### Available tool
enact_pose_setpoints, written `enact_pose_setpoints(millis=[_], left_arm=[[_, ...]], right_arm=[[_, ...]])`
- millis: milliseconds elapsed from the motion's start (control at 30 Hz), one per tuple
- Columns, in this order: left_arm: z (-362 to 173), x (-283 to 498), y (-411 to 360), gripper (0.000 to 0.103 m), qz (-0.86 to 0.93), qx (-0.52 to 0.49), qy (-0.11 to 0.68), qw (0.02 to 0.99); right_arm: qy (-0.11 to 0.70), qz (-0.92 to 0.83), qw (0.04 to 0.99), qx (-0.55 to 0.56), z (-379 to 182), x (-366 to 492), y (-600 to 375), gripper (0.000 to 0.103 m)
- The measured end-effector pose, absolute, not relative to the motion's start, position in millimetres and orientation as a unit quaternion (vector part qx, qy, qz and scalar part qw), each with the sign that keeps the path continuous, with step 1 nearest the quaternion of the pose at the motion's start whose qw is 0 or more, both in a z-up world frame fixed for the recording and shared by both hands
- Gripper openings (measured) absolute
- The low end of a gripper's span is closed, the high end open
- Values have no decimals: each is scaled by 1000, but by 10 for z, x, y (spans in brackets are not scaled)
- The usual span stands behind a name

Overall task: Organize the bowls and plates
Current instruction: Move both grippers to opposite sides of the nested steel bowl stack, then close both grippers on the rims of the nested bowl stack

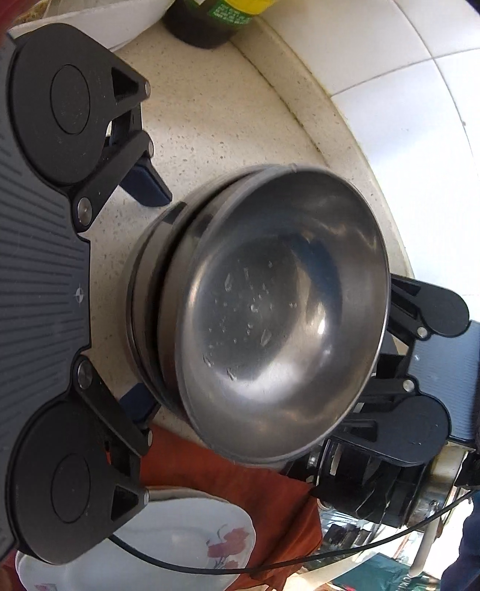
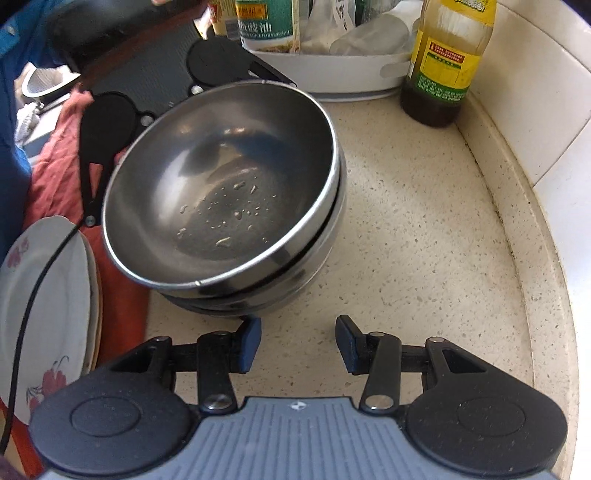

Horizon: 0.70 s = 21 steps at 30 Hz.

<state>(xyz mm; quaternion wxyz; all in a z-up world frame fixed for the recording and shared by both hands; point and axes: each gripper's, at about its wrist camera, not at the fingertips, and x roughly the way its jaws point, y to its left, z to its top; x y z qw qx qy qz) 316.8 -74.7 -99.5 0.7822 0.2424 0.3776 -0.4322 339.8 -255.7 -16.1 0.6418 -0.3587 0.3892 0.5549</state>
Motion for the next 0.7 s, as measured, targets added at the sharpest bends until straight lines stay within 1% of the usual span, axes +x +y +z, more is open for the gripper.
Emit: enact_pose_setpoints(millis=[33, 67, 133, 333, 533, 633, 667, 700], left_arm=[[-1009, 3184, -731, 103, -434, 233, 380, 783], [-1018, 3188, -718, 103, -438, 228, 376, 784], [-1028, 3199, -722, 103, -448, 228, 367, 783], [-1038, 3268, -770, 103, -454, 228, 357, 784], [-1010, 3278, -730, 103, -458, 240, 344, 783], [-1027, 3366, -762, 103, -442, 223, 350, 795], [-1033, 3412, -754, 103, -434, 210, 354, 802], [-1036, 3437, -764, 103, -426, 210, 351, 807]], right_arm=[[387, 559, 641, -355, -177, 3406, -2569, 45], [386, 565, 639, -351, -201, 3412, -2570, 47], [362, 582, 636, -354, -207, 3399, -2596, 48], [348, 592, 634, -356, -224, 3504, -2603, 48], [316, 602, 630, -376, -215, 3514, -2543, 47], [313, 612, 629, -364, -256, 3512, -2490, 48], [310, 620, 624, -361, -274, 3454, -2454, 50], [312, 616, 627, -361, -284, 3427, -2426, 56]])
